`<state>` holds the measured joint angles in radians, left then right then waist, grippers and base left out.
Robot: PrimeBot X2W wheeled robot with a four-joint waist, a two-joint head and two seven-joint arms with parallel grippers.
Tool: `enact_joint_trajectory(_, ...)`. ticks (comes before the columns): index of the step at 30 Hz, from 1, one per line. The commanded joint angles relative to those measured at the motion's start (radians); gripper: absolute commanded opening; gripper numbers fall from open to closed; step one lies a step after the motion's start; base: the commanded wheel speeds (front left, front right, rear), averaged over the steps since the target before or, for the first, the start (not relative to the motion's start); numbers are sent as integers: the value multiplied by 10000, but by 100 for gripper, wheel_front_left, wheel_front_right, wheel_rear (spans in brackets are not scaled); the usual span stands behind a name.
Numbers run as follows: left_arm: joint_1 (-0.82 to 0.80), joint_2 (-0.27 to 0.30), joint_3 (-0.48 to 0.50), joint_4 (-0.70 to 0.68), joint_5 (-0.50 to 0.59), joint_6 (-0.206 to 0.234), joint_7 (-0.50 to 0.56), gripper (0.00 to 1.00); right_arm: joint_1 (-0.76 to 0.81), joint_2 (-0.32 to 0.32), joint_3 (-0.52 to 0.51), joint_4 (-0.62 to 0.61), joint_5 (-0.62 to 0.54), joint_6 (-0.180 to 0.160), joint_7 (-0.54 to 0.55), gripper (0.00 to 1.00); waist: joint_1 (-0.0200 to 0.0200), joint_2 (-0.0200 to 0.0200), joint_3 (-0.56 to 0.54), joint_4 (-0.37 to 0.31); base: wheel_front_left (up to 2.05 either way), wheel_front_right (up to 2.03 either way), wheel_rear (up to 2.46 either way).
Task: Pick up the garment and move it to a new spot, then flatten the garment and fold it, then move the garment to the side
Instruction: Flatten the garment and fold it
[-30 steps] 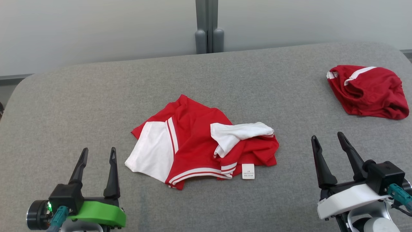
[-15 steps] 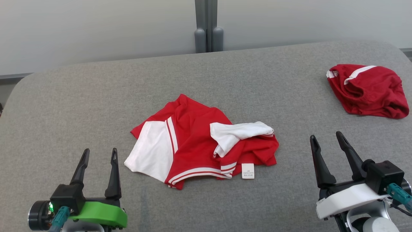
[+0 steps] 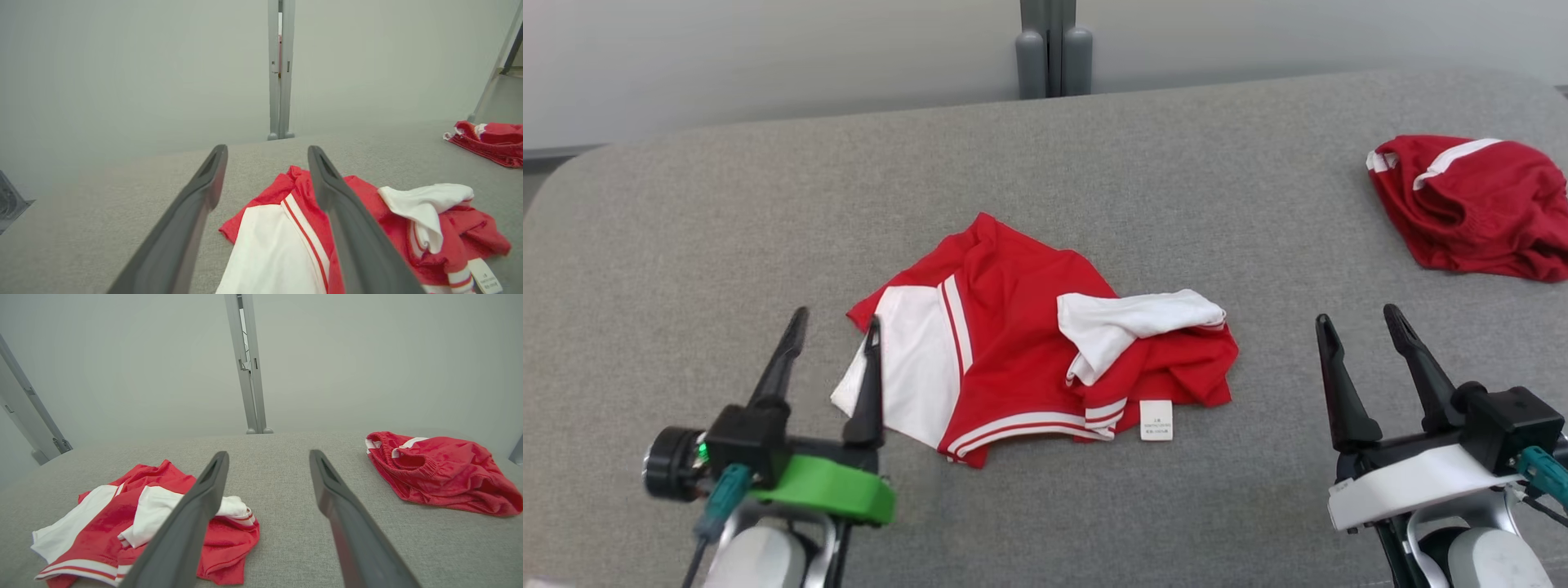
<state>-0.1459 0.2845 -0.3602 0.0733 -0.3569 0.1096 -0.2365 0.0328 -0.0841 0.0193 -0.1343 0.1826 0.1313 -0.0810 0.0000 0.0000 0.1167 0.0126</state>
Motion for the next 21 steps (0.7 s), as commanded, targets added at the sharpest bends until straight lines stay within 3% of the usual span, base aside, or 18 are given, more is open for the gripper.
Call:
enact_joint_trajectory(1, -429, -176, -290, 47, 164, -165, 148, 100, -176, -9, 17, -42, -14, -11, -47, 100, 0, 0, 485, -45, 0, 0, 0)
enact_joint_trajectory(9, -1941, -1174, -2099, 1143, 612, -1168, 1157, 100, -639, 44, 144, 53, 71, -11, -196, 100, 0, 0, 1398, -534, 0, 0, 0)
enact_joint_trajectory(17, -2554, -1623, -2794, 2824, 393, -1709, 2170, 100, -1030, 146, 125, 330, 210, -11, -494, 100, 0, 0, 2054, -1152, 0, 0, 0)
enact_joint_trajectory(18, -2599, -1619, -2801, 2962, 370, -1721, 2179, 96, -1042, 154, 115, 368, 225, -11, -540, 100, 0, 0, 2085, -1187, 0, 0, 0)
enact_joint_trajectory(20, -2698, -1611, -2801, 3188, 288, -1800, 2181, 0, -1067, 183, 126, 443, 246, -13, -599, 100, 0, 0, 2147, -1262, 0, 0, 0)
enact_joint_trajectory(21, -2775, -1595, -2773, 3247, 270, -1810, 2075, 0, -1067, 191, 108, 484, 262, -13, -632, 100, 0, 0, 2165, -1286, 0, 0, 0)
